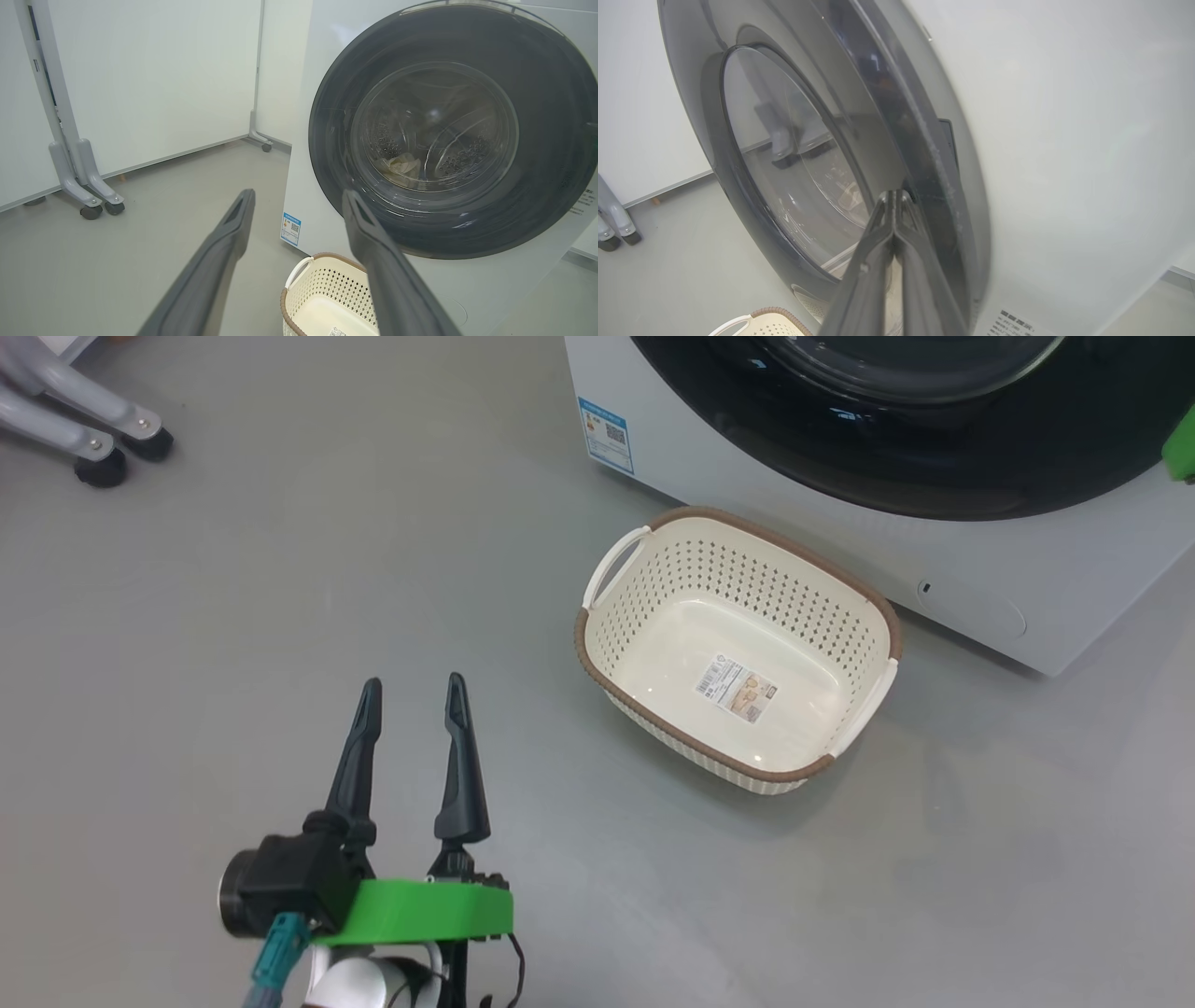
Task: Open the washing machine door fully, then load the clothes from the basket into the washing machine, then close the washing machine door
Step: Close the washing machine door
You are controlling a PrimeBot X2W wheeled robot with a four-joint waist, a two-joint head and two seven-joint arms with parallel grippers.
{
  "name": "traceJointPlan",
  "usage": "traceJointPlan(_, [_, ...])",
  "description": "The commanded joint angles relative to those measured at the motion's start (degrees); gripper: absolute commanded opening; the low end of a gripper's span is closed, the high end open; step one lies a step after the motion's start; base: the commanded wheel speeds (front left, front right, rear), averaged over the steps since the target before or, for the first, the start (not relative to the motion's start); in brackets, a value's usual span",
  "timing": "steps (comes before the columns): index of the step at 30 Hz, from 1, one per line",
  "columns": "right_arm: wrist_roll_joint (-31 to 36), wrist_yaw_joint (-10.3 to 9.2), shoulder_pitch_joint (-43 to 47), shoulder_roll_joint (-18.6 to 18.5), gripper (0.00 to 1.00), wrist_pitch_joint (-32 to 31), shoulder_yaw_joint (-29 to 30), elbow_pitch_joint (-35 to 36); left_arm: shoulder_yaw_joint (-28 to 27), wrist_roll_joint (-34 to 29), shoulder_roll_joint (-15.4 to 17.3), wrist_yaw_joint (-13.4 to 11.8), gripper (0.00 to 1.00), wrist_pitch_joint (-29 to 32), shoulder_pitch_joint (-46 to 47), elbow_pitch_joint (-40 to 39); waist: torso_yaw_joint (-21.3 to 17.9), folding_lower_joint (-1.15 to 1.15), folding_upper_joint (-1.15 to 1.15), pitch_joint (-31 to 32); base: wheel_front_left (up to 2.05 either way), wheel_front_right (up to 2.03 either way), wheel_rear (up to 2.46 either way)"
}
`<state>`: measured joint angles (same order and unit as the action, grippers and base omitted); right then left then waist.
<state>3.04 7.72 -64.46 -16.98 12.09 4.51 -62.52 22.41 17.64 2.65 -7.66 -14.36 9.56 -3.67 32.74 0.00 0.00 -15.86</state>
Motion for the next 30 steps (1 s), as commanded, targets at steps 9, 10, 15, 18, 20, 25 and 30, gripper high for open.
traceJointPlan(9, [-0.25, -0.23, -0.02, 2.38, 0.0, 2.51, -2.36, 2.66, -2.35, -0.11, 0.26, 0.01, 1.0, -0.63, 0.8, -0.18, -0.57, 0.0, 0.0, 1.53, 0.0, 0.0, 0.0])
traceJointPlan(10, [-0.56, -0.23, 0.76, 2.61, 0.0, 2.6, -2.7, 3.24, -2.33, 0.08, 0.25, 0.03, 1.0, -0.63, 1.03, 0.06, -0.65, 0.0, 0.0, 1.72, 0.0, 0.0, 0.0])
traceJointPlan(15, [-2.56, -0.23, 6.85, 3.53, 0.0, 2.86, -4.3, 9.11, -1.61, 0.53, 0.24, 0.48, 1.0, -0.63, 2.2, 1.74, -1.17, 0.0, 0.0, 3.39, 0.0, 0.0, 0.0])
traceJointPlan(18, [-3.88, -0.23, 12.44, 3.63, 0.0, 2.88, -4.32, 15.65, -0.79, 0.58, 0.24, 1.21, 1.0, -0.63, 2.98, 3.37, -1.56, 0.0, 0.0, 4.65, 0.0, 0.0, 0.0])
traceJointPlan(20, [-4.33, -0.23, 14.57, 3.71, 0.0, 2.89, -4.14, 18.18, -0.52, 0.55, 0.24, 1.45, 1.0, -0.63, 3.24, 3.98, -1.71, 0.0, 0.0, 5.04, 0.0, 0.0, 0.0])
traceJointPlan(25, [-5.68, -0.23, 24.33, 5.79, 1.0, 2.89, -3.96, 29.85, -0.72, 0.7, 0.68, 1.63, 1.0, -0.62, 3.94, 5.89, -5.13, 0.0, 0.0, 6.12, 0.0, 0.0, 0.0])
traceJointPlan(30, [-6.22, -0.23, 31.44, 7.44, 1.0, 2.5, -3.24, 38.82, -1.03, 0.69, 1.3, 1.44, 1.0, -0.27, 4.74, 7.14, -8.97, 0.0, 0.0, 6.96, 0.0, 0.0, 0.0])
